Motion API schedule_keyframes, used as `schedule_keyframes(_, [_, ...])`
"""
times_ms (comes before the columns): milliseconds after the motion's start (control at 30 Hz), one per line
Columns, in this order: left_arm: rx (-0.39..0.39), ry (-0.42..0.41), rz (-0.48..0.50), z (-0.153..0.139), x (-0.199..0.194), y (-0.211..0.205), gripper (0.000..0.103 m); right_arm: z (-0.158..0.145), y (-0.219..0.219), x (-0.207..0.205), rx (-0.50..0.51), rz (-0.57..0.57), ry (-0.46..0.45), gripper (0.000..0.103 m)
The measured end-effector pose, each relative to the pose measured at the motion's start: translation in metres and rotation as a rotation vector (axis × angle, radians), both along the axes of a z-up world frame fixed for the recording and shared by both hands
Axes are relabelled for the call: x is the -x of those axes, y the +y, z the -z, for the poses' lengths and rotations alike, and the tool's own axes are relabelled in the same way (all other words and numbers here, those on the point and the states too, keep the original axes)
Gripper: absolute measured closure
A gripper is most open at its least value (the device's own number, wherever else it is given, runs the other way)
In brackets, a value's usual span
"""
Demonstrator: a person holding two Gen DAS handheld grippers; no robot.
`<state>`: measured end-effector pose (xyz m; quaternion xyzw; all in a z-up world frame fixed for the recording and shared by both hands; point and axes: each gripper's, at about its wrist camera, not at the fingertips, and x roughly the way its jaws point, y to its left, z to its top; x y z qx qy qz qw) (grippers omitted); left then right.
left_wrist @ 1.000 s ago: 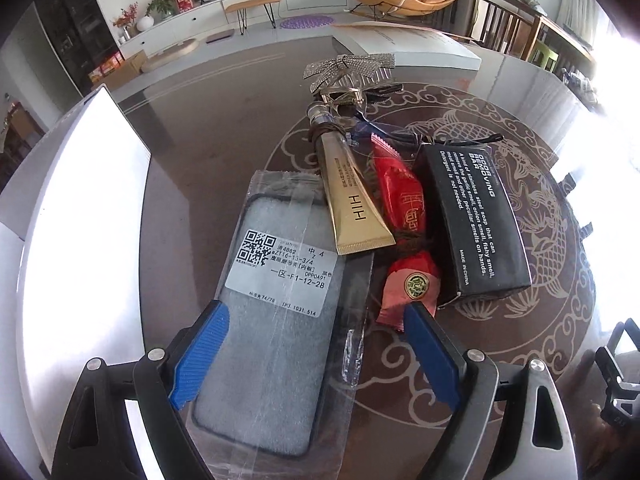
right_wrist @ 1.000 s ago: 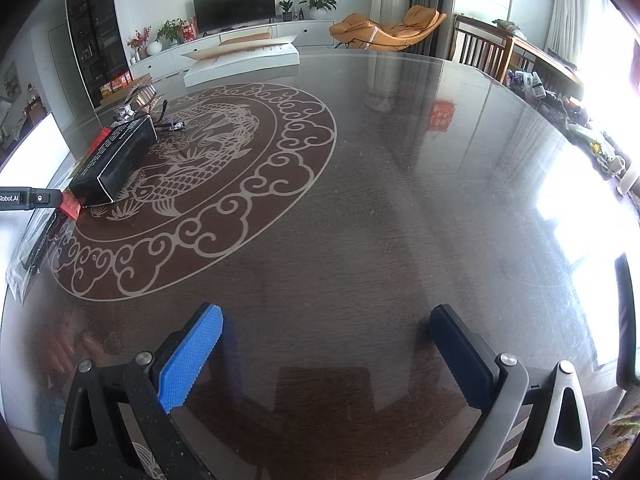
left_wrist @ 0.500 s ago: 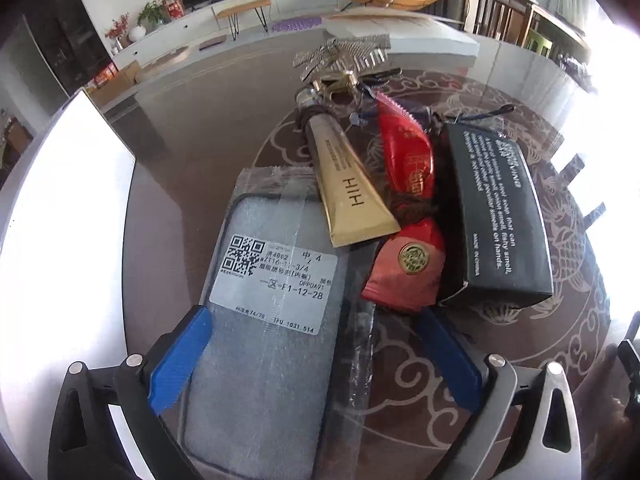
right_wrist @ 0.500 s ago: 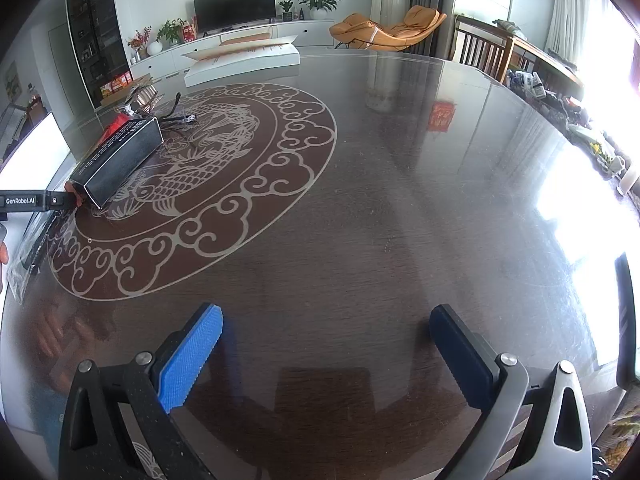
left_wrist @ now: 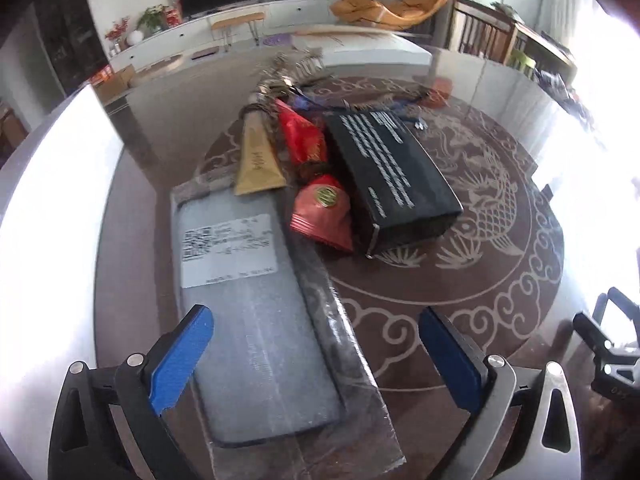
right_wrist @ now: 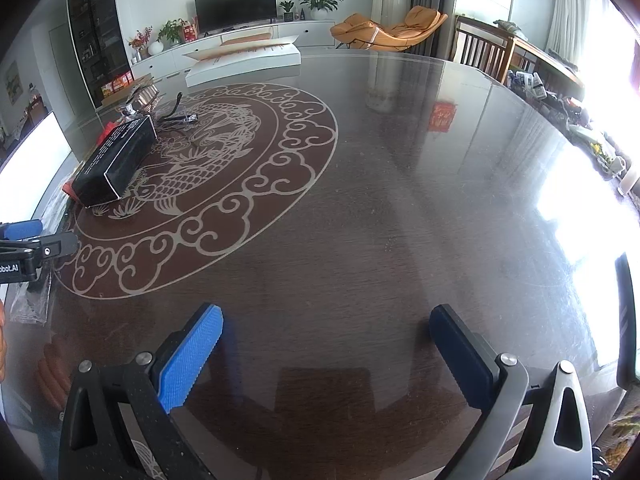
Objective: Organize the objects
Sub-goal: 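Close the left tool on the bagged phone case with QR label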
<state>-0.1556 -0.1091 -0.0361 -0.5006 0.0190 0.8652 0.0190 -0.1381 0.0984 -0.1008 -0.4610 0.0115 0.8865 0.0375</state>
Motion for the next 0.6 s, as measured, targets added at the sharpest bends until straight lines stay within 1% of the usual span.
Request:
schedule_keyframes(67, [-0.014, 0.031, -0.072, -0.011, 0.002, -0.020, 0.000, 0.000, 0.000, 0.000, -0.001, 0.000, 0.000, 0.000])
schedule_keyframes(100, [-0.018, 0.035, -0.102, -0.013, 0.005, -0.028, 0.000, 0.000, 0.000, 0.000, 0.000, 0.000, 0.000, 0.000])
schedule_keyframes(167, [-0.015, 0.008, -0.122, -0.006, 0.011, -0.037, 0.000, 0.000, 0.000, 0.000, 0.000, 0.000, 0.000, 0.000])
schedule_keyframes(233, [0.015, -0.016, -0.121, 0.002, 0.019, -0.037, 0.000, 0.000, 0.000, 0.000, 0.000, 0.000, 0.000, 0.000])
schedule_keyframes(267, [0.037, -0.028, -0.141, 0.009, 0.020, -0.033, 0.000, 0.000, 0.000, 0.000, 0.000, 0.000, 0.000, 0.000])
schedule_keyframes(333, [0.063, -0.051, -0.134, 0.019, 0.027, -0.030, 0.000, 0.000, 0.000, 0.000, 0.000, 0.000, 0.000, 0.000])
schedule_keyframes(367, [0.057, -0.055, -0.134, 0.022, 0.031, -0.027, 0.000, 0.000, 0.000, 0.000, 0.000, 0.000, 0.000, 0.000])
schedule_keyframes(500, [-0.011, -0.054, -0.159, 0.025, 0.041, -0.033, 0.000, 0.000, 0.000, 0.000, 0.000, 0.001, 0.001, 0.000])
schedule_keyframes(600, [-0.011, -0.037, -0.159, 0.024, 0.046, -0.033, 0.000, 0.000, 0.000, 0.000, 0.000, 0.001, 0.001, 0.000])
